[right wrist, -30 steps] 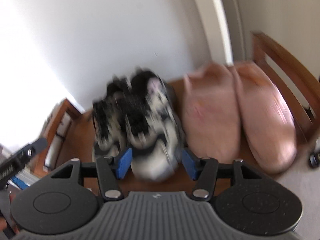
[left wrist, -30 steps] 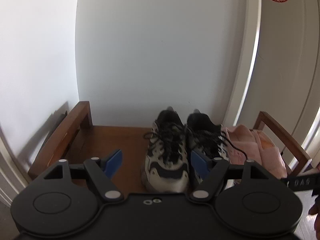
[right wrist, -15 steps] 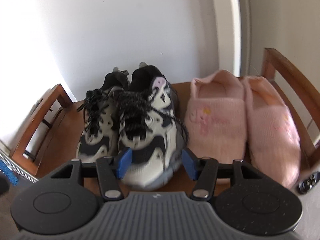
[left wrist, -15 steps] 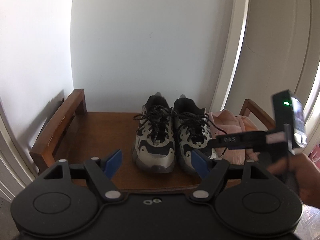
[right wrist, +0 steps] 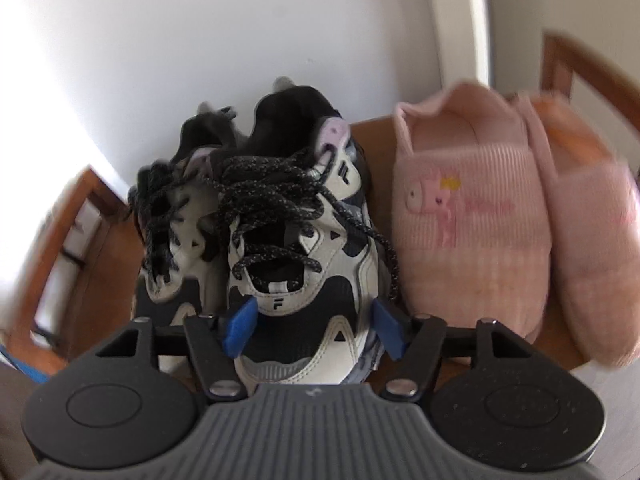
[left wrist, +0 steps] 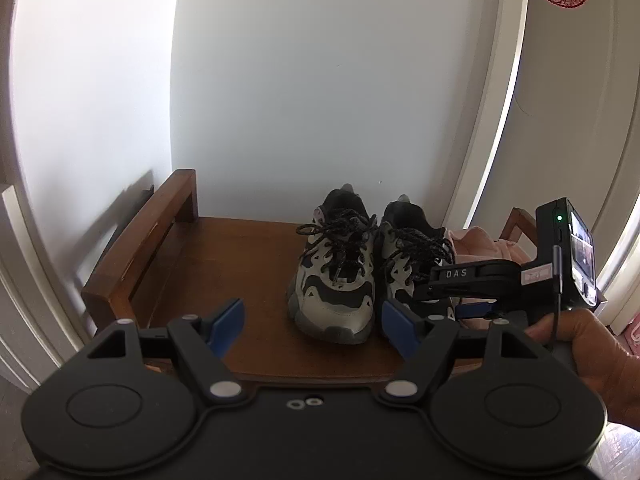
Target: Organize scattered shoes
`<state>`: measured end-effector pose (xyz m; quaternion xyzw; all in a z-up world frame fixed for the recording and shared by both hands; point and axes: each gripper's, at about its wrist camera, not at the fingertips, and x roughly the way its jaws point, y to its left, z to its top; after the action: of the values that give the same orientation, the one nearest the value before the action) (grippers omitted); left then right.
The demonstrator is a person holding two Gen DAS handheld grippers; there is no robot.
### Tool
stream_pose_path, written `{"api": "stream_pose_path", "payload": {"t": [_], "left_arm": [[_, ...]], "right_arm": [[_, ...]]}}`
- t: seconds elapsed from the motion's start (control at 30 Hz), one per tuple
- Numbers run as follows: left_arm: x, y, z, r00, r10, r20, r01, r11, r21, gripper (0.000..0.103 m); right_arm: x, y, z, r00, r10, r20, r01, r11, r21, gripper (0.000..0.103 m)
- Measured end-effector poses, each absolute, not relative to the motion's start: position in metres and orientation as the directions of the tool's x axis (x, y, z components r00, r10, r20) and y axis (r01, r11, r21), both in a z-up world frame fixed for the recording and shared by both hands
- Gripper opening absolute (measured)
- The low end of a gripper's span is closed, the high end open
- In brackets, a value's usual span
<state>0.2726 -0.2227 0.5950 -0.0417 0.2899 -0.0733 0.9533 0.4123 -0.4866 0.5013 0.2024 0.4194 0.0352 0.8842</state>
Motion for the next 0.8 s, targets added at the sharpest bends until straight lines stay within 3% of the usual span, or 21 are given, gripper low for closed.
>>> {"api": "stream_pose_path", "payload": {"t": [0.27, 0.53, 0.8], "left_arm": [[0.273, -0.231, 0.594, 0.811, -0.204, -0.549, 0.173, 0.979, -0.108, 0.076], [0.268, -0.237, 0.583, 0.802, -0.16, -0.576, 0.18, 0.983, -0.023, 0.076], [0.25, -0.239, 0.575, 0.775, -0.143, -0.615, 0.204, 0.978, 0.03, 0.076]], "right_arm": [[0.398, -0.486, 0.511, 0.659, 0.193, -0.727, 0.098, 0.937, 0.337, 0.068], [0.316, -0.477, 0.533, 0.669, 0.138, -0.73, 0.092, 0.96, 0.266, 0.069], [0.236, -0.456, 0.538, 0.626, 0.088, -0.774, 0.192, 0.946, 0.262, 0.069]]}}
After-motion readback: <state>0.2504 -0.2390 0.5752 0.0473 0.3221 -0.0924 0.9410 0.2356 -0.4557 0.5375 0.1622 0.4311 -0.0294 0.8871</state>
